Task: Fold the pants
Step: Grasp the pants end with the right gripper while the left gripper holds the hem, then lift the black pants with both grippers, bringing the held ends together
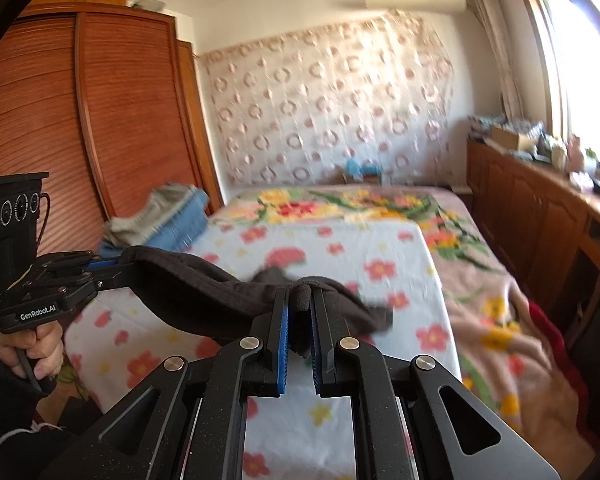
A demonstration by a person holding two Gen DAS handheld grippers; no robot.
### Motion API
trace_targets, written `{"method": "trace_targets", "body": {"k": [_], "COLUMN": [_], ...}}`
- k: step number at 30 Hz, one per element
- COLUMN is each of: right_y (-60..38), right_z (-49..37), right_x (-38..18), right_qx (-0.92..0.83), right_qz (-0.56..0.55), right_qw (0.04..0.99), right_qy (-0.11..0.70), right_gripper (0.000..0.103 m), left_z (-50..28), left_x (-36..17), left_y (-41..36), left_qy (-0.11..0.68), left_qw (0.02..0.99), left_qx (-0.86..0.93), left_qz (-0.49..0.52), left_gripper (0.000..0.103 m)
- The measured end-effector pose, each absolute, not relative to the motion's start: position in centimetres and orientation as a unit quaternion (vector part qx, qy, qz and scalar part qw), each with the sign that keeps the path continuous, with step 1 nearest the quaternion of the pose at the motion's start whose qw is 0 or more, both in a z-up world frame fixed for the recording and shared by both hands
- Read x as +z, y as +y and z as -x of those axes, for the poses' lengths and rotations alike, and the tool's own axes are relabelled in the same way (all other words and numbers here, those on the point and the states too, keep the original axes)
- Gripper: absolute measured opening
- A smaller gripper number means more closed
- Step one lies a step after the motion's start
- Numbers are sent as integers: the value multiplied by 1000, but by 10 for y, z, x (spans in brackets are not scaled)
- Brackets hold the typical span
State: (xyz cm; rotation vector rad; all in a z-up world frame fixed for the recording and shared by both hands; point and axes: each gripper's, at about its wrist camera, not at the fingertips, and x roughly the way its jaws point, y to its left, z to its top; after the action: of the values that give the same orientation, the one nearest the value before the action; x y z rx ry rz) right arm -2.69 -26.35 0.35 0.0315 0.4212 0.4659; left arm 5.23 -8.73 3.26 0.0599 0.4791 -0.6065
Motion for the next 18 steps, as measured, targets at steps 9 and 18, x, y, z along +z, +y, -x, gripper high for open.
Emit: {"method": "trace_targets", "body": {"k": [9, 18], "right_y": [-234, -211], "right_z": [1, -65], "right_x": [4, -36], "right_qx": [263, 282], "right_qz": [10, 14], "right_qw": [943, 919], "right_qy": [203, 273], "right_gripper": [9, 9], "left_z": [-95, -138], "left_x": [13, -33], "left_y": [-53, -36], "left_qy": [257, 313], "left_qw": [929, 917], "left_qx": [-267, -249], "left_qz": [-16, 8], "left_gripper": [10, 10]}}
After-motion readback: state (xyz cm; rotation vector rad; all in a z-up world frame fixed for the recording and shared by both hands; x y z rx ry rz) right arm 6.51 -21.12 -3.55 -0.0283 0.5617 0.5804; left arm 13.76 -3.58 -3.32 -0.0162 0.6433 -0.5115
